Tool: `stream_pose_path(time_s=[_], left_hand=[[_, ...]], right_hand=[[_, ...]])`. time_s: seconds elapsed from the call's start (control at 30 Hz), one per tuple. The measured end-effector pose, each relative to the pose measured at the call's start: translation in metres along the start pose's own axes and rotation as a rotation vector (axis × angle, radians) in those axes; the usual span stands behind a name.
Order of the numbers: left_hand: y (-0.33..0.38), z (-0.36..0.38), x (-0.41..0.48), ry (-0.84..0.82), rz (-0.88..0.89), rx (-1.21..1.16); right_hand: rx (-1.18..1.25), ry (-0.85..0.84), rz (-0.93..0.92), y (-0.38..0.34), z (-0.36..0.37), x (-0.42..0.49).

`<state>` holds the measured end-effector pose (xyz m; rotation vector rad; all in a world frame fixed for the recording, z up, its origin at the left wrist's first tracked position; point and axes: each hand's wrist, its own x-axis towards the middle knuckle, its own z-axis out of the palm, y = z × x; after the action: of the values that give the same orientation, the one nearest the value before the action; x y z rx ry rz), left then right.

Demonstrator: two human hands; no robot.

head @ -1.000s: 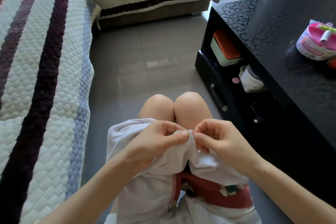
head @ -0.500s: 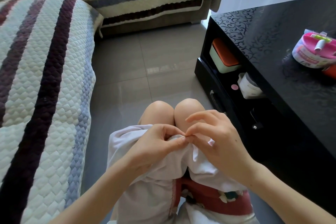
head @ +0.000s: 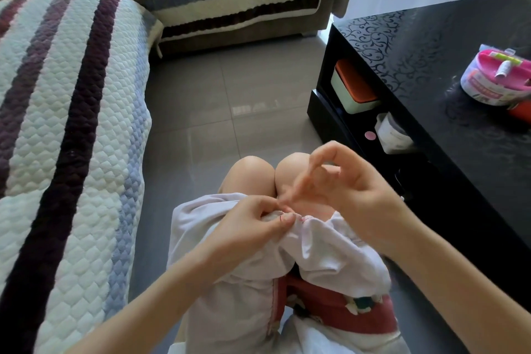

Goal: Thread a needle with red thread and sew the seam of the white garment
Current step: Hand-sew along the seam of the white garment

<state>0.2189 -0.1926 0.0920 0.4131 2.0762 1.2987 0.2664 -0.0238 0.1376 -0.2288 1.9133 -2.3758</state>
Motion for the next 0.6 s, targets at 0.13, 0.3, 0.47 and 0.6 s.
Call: stream_pose_path(time_s=[0.13,0.3,0.47,0.6], left_hand=[[0.002,-0.013,0.001,-0.113,-0.017,-0.154],[0.008,-0.018,-0.006,-0.217,-0.033,-0.244],[0.015,-0.021,-0.013,-0.216,-0.051,-0.323],[0.014,-0.021,-0.012,-0.203,-0.054,-0.361]], right_hand=[[0.056,0.103,0.223,0.008,-0.044,0.017],[-0.194,0.486,0.162,0.033,-0.123,0.060],[-0.653,1.096,0.190,0.054,-0.208,0.071],[-0.740,0.766,0.215,0.049,-0.166,0.070]])
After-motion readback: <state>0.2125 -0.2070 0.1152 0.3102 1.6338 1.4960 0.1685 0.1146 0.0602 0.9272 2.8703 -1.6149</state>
